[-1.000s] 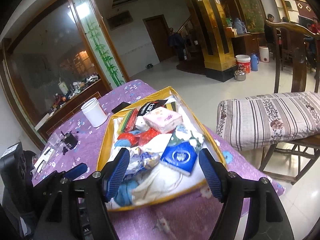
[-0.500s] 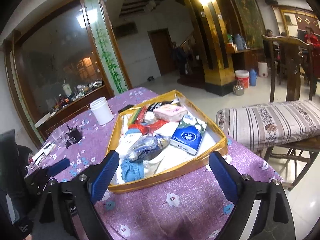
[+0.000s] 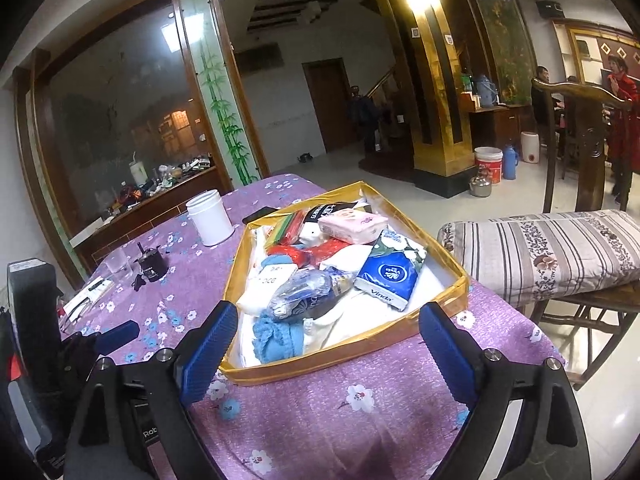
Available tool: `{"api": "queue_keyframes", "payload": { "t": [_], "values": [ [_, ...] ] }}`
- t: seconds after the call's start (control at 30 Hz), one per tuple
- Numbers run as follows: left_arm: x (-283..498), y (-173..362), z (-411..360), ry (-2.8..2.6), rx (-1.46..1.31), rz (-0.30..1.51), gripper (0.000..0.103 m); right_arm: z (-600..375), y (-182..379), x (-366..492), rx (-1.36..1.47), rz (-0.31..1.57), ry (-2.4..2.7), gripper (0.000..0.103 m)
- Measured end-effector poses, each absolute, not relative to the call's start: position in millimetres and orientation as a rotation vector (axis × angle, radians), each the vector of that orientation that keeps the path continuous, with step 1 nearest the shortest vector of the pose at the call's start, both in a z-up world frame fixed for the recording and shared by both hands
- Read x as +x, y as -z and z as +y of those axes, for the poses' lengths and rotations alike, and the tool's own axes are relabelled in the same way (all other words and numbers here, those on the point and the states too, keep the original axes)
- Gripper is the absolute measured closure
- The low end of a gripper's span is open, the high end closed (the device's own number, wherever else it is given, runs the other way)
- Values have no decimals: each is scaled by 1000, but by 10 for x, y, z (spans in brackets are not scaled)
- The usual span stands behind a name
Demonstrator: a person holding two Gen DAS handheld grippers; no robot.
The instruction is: Organize soft objects
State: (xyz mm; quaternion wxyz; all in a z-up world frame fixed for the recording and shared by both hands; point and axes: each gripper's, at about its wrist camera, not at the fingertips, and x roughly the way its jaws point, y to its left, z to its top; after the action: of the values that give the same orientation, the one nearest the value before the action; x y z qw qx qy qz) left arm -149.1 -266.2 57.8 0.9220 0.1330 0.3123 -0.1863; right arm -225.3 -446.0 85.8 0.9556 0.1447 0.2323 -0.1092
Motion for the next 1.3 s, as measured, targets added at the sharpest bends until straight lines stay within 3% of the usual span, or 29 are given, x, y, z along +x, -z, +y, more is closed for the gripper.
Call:
{"api": "queue_keyframes", "payload": {
  "t": [0.57, 1.3],
  "values": [
    [-1544, -601, -2642, 352, 300, 601, 21, -4462, -803, -2215, 305, 509, 242, 2],
    [-1568, -598, -2671, 318, 331, 580, 20, -4487, -782, -2211, 315, 512, 247, 2]
  ]
}}
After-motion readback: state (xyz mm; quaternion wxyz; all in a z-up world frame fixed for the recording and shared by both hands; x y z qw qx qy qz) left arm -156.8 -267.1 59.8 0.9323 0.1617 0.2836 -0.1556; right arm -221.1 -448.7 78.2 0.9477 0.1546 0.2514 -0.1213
